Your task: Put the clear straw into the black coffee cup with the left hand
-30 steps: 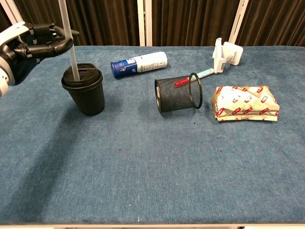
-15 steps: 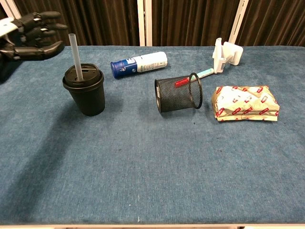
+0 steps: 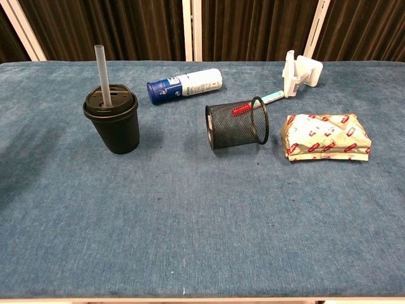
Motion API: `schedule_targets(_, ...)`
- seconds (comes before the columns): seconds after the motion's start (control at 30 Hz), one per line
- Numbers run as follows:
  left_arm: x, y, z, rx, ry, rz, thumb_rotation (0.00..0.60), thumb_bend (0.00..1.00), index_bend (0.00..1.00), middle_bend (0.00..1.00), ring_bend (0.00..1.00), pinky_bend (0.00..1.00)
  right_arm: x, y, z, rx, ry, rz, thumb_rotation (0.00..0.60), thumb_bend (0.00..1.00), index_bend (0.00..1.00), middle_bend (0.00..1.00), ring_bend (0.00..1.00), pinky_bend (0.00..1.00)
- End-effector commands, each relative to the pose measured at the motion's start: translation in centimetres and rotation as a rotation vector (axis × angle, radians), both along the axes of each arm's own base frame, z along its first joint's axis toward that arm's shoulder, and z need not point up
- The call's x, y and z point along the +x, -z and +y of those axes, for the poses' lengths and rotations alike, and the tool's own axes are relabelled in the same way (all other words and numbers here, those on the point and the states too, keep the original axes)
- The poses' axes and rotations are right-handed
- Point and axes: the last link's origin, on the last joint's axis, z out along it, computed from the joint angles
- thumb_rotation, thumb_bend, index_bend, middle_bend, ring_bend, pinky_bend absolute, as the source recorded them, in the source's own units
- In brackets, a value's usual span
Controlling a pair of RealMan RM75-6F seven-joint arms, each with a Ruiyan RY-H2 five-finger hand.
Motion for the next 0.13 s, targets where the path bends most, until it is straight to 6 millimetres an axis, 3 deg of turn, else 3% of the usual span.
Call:
schedule_targets(0.03, -3.4, -2.2, -3.2, 0.042, -0.055, 0.234, 0.600, 0.23, 0.14, 0.13, 0.00, 0.00, 0.1, 0.2, 0.0, 0.007, -0.008, -0.012, 0.600, 0.22, 0.00, 0.07, 0.00, 0.02)
schedule_targets(0.13, -3.9, -2.6, -4.7, 0.048, -0.061, 0.255, 0.600, 0.22, 0.14, 0.13, 0.00, 0.00, 0.2, 0.4, 0.1, 0.010, -0.016, -0.013, 0.600, 0.22, 0.00, 0.07, 0.00, 0.02)
